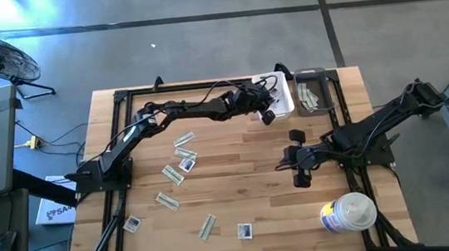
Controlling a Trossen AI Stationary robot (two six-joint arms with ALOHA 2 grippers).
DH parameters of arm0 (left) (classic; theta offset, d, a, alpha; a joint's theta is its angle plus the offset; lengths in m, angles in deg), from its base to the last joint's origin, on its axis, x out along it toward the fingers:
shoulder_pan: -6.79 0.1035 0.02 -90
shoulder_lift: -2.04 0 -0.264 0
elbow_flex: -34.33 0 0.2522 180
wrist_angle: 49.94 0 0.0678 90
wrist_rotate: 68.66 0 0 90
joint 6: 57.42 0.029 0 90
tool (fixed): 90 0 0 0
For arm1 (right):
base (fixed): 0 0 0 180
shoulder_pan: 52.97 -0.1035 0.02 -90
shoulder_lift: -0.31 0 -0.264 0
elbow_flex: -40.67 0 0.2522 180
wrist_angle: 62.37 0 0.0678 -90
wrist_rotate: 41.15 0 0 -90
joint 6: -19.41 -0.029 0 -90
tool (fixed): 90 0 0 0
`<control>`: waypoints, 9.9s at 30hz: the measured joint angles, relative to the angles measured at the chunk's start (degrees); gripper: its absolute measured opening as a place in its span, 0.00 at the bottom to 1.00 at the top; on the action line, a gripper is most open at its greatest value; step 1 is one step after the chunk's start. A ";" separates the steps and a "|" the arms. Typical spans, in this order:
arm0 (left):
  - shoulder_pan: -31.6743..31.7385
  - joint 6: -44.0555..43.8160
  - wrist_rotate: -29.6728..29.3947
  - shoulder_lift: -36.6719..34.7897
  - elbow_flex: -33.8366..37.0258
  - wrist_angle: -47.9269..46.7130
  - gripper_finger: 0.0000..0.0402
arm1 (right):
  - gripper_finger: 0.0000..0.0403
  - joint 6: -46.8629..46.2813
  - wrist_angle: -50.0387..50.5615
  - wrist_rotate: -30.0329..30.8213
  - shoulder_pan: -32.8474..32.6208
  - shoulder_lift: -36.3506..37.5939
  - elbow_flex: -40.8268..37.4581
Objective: Pick & Place First Aid Supplies
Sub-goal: Put the alcohol pad into the white bin
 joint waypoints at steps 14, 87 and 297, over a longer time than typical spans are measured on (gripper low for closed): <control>-2.61 4.07 -1.01 -14.40 -0.12 -19.18 0.23 | 0.00 -0.41 -0.81 -1.01 0.00 -0.02 0.02; -34.66 -84.48 -36.22 -28.94 51.54 -41.37 0.21 | 0.01 10.96 -9.44 -1.54 -0.04 -0.04 0.04; -27.72 -20.61 -17.72 -8.52 -21.03 -66.58 0.28 | 0.00 -1.88 8.81 8.25 0.83 15.44 0.04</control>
